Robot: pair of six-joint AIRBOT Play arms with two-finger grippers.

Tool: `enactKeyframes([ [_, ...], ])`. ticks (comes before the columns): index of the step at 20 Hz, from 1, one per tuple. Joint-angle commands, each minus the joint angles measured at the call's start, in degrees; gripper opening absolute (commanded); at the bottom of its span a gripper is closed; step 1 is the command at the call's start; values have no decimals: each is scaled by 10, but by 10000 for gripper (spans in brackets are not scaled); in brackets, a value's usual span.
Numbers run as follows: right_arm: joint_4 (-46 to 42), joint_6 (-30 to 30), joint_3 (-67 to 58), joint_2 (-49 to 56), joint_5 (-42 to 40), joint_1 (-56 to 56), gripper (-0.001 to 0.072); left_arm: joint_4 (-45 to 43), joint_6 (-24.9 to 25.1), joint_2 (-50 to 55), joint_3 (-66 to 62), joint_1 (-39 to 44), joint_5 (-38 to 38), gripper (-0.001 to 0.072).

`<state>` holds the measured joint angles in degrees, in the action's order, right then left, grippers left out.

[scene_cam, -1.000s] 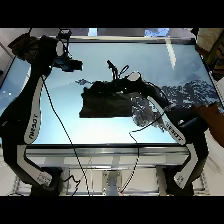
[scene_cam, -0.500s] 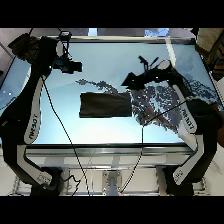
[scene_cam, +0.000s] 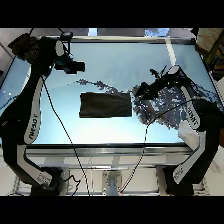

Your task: Fold the shirts.

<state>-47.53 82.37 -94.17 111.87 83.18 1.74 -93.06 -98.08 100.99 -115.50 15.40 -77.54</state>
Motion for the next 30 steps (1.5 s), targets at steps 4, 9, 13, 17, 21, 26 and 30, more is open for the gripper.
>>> enactKeyframes([
  [4, 70, -34, 45, 37, -16, 2, 510, 7, -9, 0, 0, 0, -1, 15],
  [9, 89, -47, 45, 41, -62, -22, 510, 12, -11, 0, 0, 0, -2, 15],
  [13, 154, -59, 45, 53, -79, -42, 510, 18, -10, 0, 0, 0, -4, 15],
  [17, 153, -59, 45, 57, -81, -51, 509, 17, -9, 0, 0, 0, -4, 15],
  [21, 169, -57, 45, 56, -74, -57, 337, 17, -9, 0, 0, 0, -3, 15],
  [26, 314, -125, 43, 43, -73, -32, 24, 17, -9, 0, 0, 0, -3, 15],
  [30, 208, -145, 19, -25, -143, 37, 23, 21, -9, 0, 0, 0, -9, 15],
])
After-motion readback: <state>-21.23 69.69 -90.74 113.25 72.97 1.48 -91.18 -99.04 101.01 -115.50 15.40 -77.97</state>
